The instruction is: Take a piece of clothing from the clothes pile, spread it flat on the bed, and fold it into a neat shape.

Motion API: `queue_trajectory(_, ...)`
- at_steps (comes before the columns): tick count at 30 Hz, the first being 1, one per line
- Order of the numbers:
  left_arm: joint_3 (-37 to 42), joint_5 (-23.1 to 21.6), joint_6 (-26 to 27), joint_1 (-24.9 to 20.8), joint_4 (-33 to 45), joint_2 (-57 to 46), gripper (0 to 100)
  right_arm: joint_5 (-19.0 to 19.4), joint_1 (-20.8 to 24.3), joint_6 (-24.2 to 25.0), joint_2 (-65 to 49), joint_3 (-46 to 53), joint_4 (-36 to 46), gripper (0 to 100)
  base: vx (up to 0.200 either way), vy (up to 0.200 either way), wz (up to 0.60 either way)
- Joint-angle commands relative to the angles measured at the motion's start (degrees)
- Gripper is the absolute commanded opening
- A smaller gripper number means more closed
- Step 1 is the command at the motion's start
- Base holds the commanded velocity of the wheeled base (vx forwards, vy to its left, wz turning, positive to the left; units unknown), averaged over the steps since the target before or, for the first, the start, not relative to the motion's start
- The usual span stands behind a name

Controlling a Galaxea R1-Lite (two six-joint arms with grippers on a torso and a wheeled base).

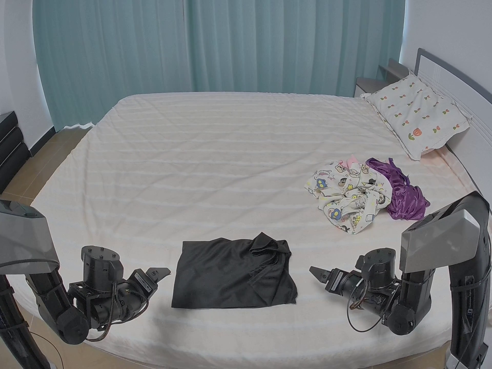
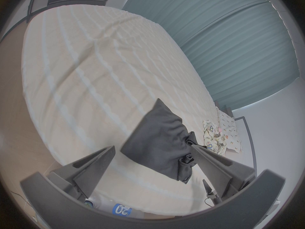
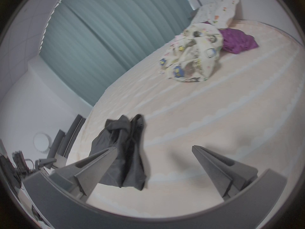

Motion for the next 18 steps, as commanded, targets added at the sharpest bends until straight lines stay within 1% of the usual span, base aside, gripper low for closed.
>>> queue_trajectory(1,2.26,-3.13,-0.64,0.89,-0.26,-0.46,100,-0.94,2.84,-2.33,-0.53,-2.97,3.62,100,0.0,0.2,0.0)
queue_trajectory(2,2.62,-4.45,-1.17,0.89,-0.35,-0.55,100,-1.29,3.28,-2.77,-0.71,-3.93,5.29,100,0.0,0.2,0.0)
queue_trajectory(4,3.06,-7.44,-3.01,1.16,-0.26,-0.9,100,-3.58,4.77,-4.26,-1.06,-6.83,10.83,100,0.0,0.2,0.0)
queue_trajectory(7,3.76,-8.49,-4.16,1.16,-0.35,-0.9,100,-7.0,6.27,-5.58,-2.29,-10.88,17.33,100,0.0,0.0,0.0)
queue_trajectory(8,3.93,-8.58,-4.16,1.16,-0.35,-0.81,100,-7.36,6.71,-5.58,-2.38,-11.49,18.03,100,0.0,0.0,0.0)
queue_trajectory(9,4.46,-8.75,-4.16,1.24,-0.35,-0.46,100,-8.32,8.2,-5.93,-2.38,-13.25,20.41,100,0.0,0.0,0.0)
queue_trajectory(11,4.9,-9.28,-4.16,1.42,-0.35,-0.2,100,-9.29,9.43,-6.55,-2.2,-15.62,23.66,100,0.0,0.0,0.0)
queue_trajectory(13,5.25,-10.6,-4.16,1.68,-0.35,0.07,100,-10.87,10.66,-7.95,-1.85,-17.91,27.09,100,0.0,0.0,0.0)
queue_trajectory(16,5.25,-11.66,-4.24,1.95,-0.35,0.24,100,-13.33,11.1,-10.68,-0.44,-20.54,29.28,100,0.0,0.0,0.0)
queue_trajectory(17,5.25,-11.74,-4.24,1.95,-0.35,0.33,100,-13.68,11.1,-11.73,-0.27,-21.25,29.63,100,0.0,0.0,0.0)
queue_trajectory(18,5.25,-11.74,-4.24,1.95,-0.35,0.33,100,-13.68,11.1,-11.73,-0.27,-21.25,29.63,100,0.0,0.0,0.0)
